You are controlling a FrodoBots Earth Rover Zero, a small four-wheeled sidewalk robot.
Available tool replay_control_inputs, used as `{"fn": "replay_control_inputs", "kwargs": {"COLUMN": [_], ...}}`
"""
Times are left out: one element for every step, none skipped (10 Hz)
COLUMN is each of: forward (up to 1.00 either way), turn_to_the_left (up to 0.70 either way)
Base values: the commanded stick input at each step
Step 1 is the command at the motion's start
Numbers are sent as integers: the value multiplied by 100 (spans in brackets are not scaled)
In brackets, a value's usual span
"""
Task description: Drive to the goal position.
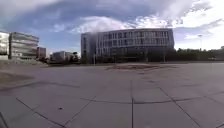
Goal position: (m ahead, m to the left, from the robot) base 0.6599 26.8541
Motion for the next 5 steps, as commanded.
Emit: {"fn": "replay_control_inputs", "kwargs": {"forward": [70,70,70,70,70], "turn_to_the_left": [0,0,0,0,0]}}
